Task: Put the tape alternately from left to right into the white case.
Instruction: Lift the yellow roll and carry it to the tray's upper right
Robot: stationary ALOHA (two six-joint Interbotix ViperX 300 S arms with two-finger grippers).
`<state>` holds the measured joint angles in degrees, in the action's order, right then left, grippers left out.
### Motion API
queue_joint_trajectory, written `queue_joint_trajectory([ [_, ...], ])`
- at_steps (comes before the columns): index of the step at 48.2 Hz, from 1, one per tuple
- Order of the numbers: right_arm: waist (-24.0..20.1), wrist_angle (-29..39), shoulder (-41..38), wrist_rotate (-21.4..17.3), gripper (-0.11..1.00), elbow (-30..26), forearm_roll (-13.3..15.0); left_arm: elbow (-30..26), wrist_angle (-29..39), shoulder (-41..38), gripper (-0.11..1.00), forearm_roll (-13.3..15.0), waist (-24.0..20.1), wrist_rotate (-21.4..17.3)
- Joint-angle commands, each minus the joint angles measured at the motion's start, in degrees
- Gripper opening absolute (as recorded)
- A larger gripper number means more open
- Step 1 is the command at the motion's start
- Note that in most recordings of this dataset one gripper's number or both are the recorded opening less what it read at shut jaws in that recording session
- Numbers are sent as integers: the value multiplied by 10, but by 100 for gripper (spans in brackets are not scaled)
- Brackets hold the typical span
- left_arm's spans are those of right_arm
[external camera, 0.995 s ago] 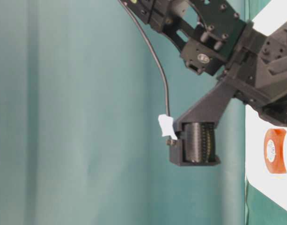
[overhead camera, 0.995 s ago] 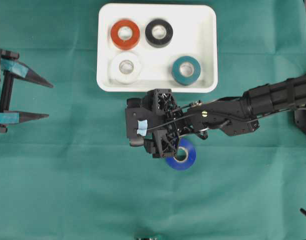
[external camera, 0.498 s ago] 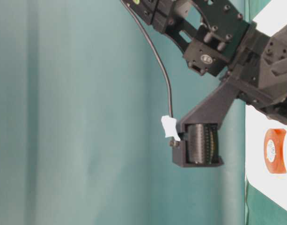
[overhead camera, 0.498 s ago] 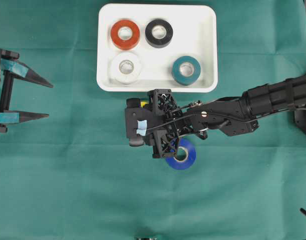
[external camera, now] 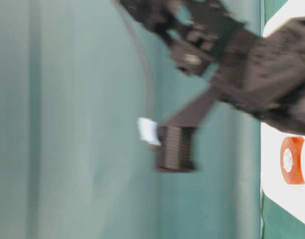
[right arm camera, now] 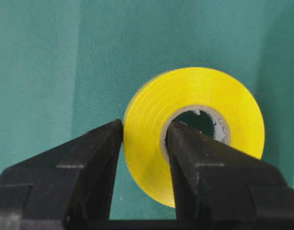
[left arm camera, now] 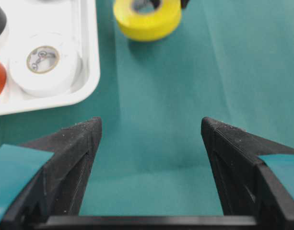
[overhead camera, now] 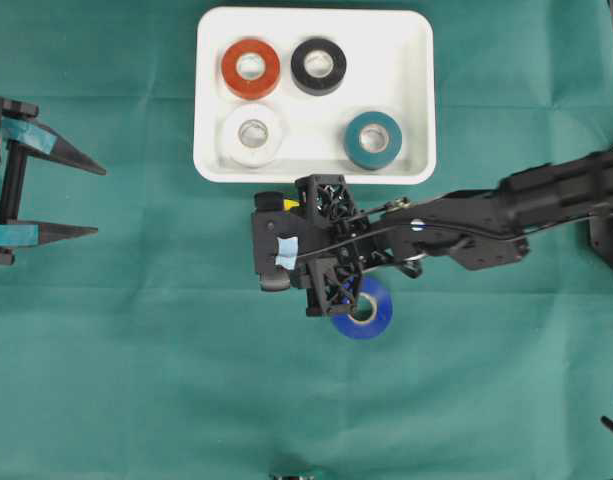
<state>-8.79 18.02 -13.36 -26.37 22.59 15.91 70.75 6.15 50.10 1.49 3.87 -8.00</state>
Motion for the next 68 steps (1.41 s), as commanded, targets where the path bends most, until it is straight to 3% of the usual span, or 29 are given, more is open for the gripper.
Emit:
queue_joint_trajectory([
  [1, -4, 15, 44, 1, 2, -18, 2, -11, -5, -3, 81, 1, -2, 0],
  [22, 16, 42, 54, -1, 2, -24, 3, -11, -5, -3, 81, 1, -2, 0],
  [36, 96, 79, 61, 0, 2, -24, 37, -11, -5, -3, 81, 1, -2, 0],
  [54, 225, 62, 61, 6, 2, -25, 47, -10, -5, -2, 81, 1, -2, -1],
  [68, 266, 58, 64, 8, 2, -7, 47, -10, -5, -2, 81, 1, -2, 0],
])
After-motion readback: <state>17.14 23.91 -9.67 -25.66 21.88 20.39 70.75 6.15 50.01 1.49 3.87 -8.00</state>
